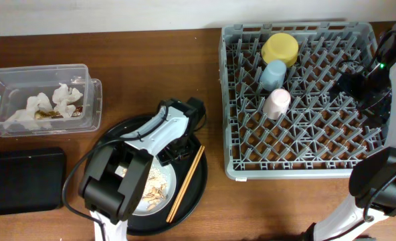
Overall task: Sort waste into correct bins and load items into the dishwasher rack
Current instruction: 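Release the yellow bowl and retract the right arm to the rack's right side, then grasp the plate of food scraps with the left gripper and lift it, then tip the plate over the black board to dump the food scraps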
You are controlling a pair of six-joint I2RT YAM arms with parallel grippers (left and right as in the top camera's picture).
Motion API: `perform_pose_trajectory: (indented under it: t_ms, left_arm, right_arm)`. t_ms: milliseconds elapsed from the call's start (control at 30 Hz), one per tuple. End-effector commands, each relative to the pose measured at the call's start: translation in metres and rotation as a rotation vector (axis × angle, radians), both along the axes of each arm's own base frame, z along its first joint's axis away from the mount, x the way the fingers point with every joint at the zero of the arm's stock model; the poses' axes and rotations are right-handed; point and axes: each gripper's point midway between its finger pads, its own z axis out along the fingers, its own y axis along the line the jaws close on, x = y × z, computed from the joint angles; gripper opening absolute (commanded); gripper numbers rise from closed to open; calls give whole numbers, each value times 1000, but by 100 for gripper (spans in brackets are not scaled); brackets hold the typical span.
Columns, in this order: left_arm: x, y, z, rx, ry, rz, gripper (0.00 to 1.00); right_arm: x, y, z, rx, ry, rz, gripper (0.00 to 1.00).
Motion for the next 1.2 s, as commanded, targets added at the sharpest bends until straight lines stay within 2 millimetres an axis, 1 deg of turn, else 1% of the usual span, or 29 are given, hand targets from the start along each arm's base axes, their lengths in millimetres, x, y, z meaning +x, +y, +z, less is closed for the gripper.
perform_pose_trajectory:
  t_ms: [0, 100, 167, 267, 333, 367, 400, 433, 467, 500, 533, 567, 633, 667, 700, 767, 867, 900, 933, 967, 1000, 1033, 1100, 1133, 1167]
  left_arm:
    - [-15, 5, -11, 24, 44, 20, 29]
    - [-16, 5, -11, 23, 45, 20, 11]
    - [-21, 8, -9, 38, 67, 19, 1]
    - [-24, 15, -3, 72, 87, 14, 1]
    - [-20, 16, 14, 84, 114, -27, 1]
    - [-16, 19, 26, 78, 134, -51, 1]
    - [-13, 23, 33, 75, 145, -55, 1]
    - [-5, 41, 51, 117, 153, -34, 1]
    - [1, 54, 61, 140, 155, -16, 1]
    - [7, 62, 67, 123, 160, -22, 1]
    - [19, 73, 72, 94, 154, -31, 1]
    - [26, 83, 76, 79, 147, -15, 1]
    - [43, 112, 89, 44, 123, 38, 1]
    - [56, 138, 102, 22, 81, 105, 1]
    - [63, 150, 108, -2, 59, 131, 1]
    - [80, 182, 117, -110, -4, 164, 1]
    - [84, 235, 116, -132, -74, 302, 1]
    - [85, 246, 115, -169, -96, 326, 1]
    - [91, 254, 114, -268, -143, 336, 1]
    - [92, 266, 114, -311, -176, 379, 1]
    - [91, 281, 115, -348, -210, 430, 1]
    - [91, 289, 117, -433, -249, 449, 1]
    - [96, 297, 125, -566, -333, 474, 1]
    - [93, 317, 129, -615, -394, 535, 1]
    - [90, 331, 133, -645, -437, 576, 1]
  right_arm:
    - [-3, -1, 9, -18, -23, -11, 98]
    - [-3, -1, 9, -18, -24, -11, 98]
    - [-3, -1, 9, -18, -24, -11, 98]
    - [-3, -1, 9, -18, -24, -11, 98]
    - [-3, -1, 9, -18, -24, -11, 99]
    - [-3, -1, 9, -18, -24, -11, 98]
    - [-3, -1, 9, -18, -24, -11, 98]
    - [-3, -1, 9, -18, -24, -11, 98]
    - [-3, -1, 9, -18, -24, -11, 98]
    - [-3, -1, 9, -18, -24, -11, 98]
    - [-3, -1, 9, -18, -24, -11, 98]
    - [-3, -1, 9, -18, -24, -11, 98]
    - [-3, -1, 9, -18, -24, -11, 98]
    - [-3, -1, 9, -18, -24, -11, 98]
    - [-3, -1, 9, -18, -24, -11, 98]
    - [-3, -1, 9, -18, -24, -11, 98]
    - [-3, -1, 9, -18, -24, -11, 98]
    - [-3, -1, 9, -18, -24, -11, 98]
    - [-3, -1, 9, -18, -24, -11, 98]
    - [-3, -1, 9, -18, -24, -11, 98]
    - [-3, -1, 9, -18, -24, -11, 98]
    - [-3, -1, 9, -18, -23, -11, 98]
    - [-3, -1, 9, -18, -24, -11, 98]
    - [-3, -1, 9, -18, -24, -11, 98]
    - [-3, -1, 9, -18, -24, -11, 98]
